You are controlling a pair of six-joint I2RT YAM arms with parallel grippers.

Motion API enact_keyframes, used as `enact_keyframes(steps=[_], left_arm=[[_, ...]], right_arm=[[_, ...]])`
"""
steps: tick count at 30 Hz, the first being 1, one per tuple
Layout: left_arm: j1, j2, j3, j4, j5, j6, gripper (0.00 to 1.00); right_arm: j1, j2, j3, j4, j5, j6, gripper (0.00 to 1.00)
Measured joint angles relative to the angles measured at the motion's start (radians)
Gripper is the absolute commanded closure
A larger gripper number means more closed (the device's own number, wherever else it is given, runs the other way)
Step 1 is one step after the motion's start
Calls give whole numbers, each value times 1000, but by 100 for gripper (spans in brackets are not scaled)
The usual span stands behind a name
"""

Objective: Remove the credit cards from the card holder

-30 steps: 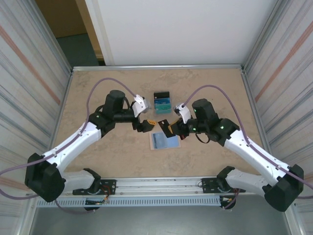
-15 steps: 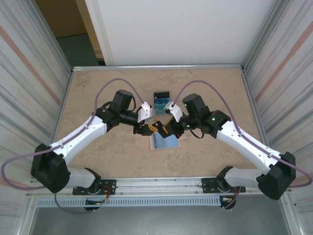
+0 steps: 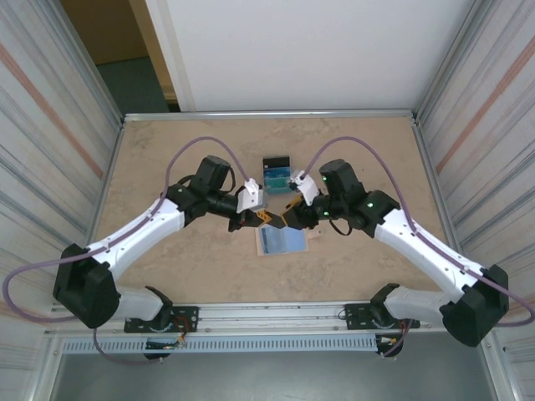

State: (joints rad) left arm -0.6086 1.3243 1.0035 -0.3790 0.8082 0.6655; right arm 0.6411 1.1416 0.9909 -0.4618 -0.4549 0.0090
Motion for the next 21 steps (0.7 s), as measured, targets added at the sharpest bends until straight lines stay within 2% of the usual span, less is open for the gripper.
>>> enact_keyframes(steps=[3, 9, 15, 21], left_arm=[[0, -48, -59, 58, -29, -43, 100], [1, -178, -253, 360, -151, -358, 100], [0, -235, -332, 603, -208, -657, 100], [0, -238, -343, 755, -197, -851, 100]], right_arm=[[-43, -44, -27, 31, -10, 31, 54], [-139, -192, -245, 304, -100, 233, 50], [-139, -186, -298, 492, -153, 358, 47], [-138, -127, -312, 646, -219, 426, 47]])
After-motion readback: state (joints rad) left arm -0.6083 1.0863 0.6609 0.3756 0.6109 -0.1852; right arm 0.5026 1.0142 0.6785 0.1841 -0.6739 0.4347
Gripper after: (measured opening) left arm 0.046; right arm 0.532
